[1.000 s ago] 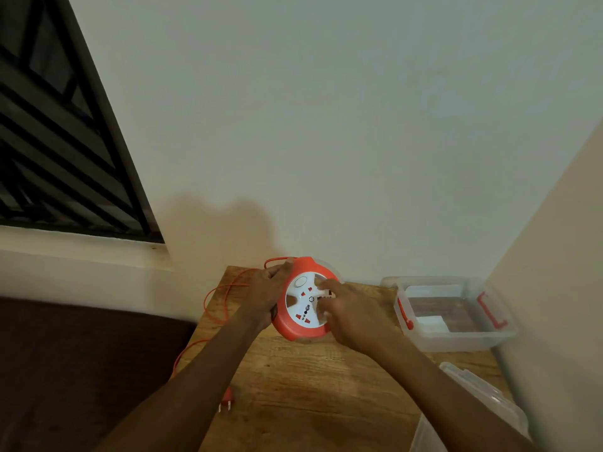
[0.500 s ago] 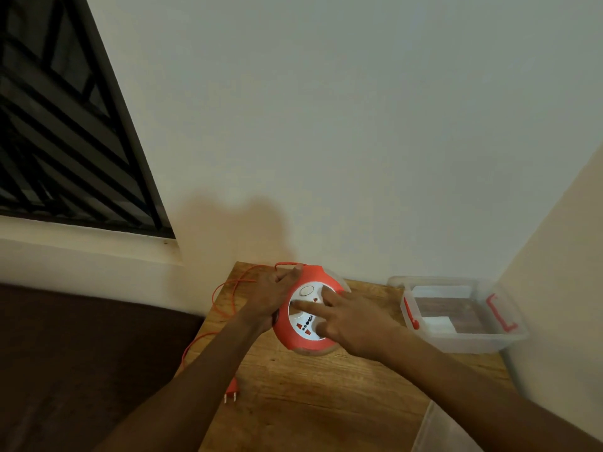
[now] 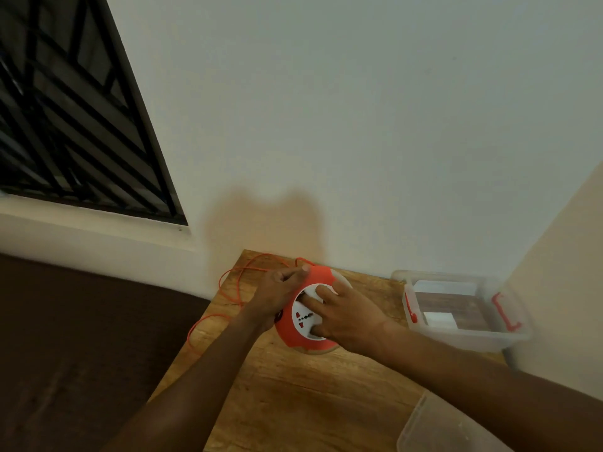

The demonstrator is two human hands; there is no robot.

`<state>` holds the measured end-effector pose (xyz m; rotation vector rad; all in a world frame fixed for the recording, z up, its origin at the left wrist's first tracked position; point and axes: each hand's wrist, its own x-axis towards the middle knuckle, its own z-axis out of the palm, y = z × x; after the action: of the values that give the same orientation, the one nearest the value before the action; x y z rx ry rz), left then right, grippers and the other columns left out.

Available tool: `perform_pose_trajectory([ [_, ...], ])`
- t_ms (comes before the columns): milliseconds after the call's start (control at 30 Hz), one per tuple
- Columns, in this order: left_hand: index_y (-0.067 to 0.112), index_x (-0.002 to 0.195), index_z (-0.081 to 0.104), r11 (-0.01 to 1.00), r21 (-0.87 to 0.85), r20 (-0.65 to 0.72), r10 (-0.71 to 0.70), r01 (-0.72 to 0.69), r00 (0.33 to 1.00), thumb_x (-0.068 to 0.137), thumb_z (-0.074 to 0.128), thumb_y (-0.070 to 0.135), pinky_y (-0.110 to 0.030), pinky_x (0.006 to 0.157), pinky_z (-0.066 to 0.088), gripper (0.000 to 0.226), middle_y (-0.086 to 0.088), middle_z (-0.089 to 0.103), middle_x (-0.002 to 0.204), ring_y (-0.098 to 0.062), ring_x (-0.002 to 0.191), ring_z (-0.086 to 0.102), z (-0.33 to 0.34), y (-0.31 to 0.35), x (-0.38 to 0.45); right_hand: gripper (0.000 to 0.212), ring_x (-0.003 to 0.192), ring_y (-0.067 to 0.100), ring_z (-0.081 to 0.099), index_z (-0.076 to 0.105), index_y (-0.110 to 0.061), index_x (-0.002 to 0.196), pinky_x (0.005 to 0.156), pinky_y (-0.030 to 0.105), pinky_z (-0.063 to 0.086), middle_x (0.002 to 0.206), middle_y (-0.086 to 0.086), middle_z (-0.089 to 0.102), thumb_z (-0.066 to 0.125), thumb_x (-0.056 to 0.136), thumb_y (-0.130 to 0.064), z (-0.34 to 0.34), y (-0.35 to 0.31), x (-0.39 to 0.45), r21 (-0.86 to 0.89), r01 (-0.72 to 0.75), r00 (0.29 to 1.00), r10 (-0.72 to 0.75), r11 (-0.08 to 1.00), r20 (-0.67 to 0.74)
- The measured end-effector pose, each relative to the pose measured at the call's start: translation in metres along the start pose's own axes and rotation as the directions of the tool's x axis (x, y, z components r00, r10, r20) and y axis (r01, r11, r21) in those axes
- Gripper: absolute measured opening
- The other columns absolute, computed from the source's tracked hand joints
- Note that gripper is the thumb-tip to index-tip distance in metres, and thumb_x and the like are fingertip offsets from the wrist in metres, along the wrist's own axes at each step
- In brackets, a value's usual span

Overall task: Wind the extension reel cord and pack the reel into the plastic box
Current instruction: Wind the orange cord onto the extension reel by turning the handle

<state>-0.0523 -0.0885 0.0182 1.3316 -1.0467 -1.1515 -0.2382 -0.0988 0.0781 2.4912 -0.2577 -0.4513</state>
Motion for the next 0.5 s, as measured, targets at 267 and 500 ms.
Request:
perform_pose_trajectory([
  [267,0.006,0.104,0.077,0.959,-0.251,-0.062,-0.151,0.131,0.987,0.09,0.069,0.053,-0.05,0.079,0.063,0.051,-0.023,0.078,0.106,-0.036,0.087,0.076,-0.004,-0.017,0.002,0.053,0.121,0.034,0.05,0.023,-0.044,0.148,0.096,0.048,0.039,0.139,0.013,0.051,0.039,0.099,-0.052,0.004,0.007,0.013,0.393,-0.265,0.954,0.299,0.88,-0.026],
  [500,0.016,0.097,0.082,0.937,-0.324,-0.133,-0.182,0.131,0.974,0.076,0.077,0.06,-0.051,0.076,0.066,0.049,-0.017,0.081,0.103,-0.037,0.087,0.08,-0.019,-0.02,0.039,0.049,0.113,0.026,0.062,0.031,-0.044,0.147,0.086,0.04,0.054,0.139,0.006,0.058,0.044,0.099,-0.045,0.006,0.002,0.053,0.685,-0.537,0.763,0.629,0.492,0.147],
])
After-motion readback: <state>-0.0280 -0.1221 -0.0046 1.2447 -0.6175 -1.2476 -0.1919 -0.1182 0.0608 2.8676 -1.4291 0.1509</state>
